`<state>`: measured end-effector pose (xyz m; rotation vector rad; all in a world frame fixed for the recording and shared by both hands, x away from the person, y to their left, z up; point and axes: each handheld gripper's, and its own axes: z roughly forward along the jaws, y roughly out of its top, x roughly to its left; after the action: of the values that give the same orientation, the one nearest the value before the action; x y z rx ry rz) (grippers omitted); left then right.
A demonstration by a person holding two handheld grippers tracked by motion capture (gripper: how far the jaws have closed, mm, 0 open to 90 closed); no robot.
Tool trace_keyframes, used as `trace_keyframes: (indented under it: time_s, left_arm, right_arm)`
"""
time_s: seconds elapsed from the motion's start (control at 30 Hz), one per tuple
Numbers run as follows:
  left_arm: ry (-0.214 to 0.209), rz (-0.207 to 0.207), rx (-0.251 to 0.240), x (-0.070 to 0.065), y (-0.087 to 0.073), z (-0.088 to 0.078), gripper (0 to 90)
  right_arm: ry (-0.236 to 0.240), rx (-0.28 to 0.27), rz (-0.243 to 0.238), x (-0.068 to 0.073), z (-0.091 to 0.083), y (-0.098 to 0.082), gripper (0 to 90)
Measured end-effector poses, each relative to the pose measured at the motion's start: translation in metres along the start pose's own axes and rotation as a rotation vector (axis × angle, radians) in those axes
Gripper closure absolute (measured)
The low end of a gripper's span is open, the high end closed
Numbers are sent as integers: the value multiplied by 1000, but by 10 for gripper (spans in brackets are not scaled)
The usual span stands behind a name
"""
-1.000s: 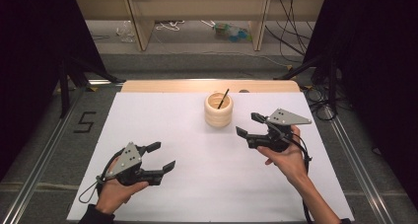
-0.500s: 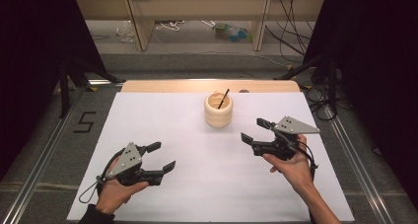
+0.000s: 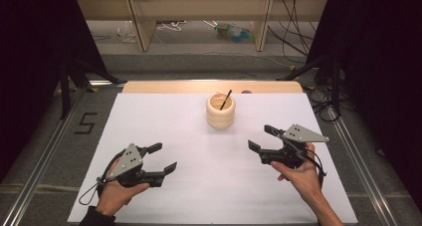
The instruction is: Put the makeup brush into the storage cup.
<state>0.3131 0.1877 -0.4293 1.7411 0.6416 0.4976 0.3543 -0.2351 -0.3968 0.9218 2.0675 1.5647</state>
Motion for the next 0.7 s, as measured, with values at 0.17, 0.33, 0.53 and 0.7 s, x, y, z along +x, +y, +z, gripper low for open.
trace_keyframes:
  time_s: [0.17,0.33,0.53,0.7]
  left_arm:
    - [-1,-1,-4,0,1,0,225]
    - [1,-6,-8,-1,1,-1,225]
    - [1,-3,-12,-1,2,-2,225]
    - [6,-2,-10,-1,3,-4,225]
  right_arm:
    - [7,4,-5,3,-4,-2,214]
    - [17,3,-4,5,-5,-7,215]
    - [13,4,-10,7,-7,-10,213]
    - [32,-2,-10,11,-9,-14,200]
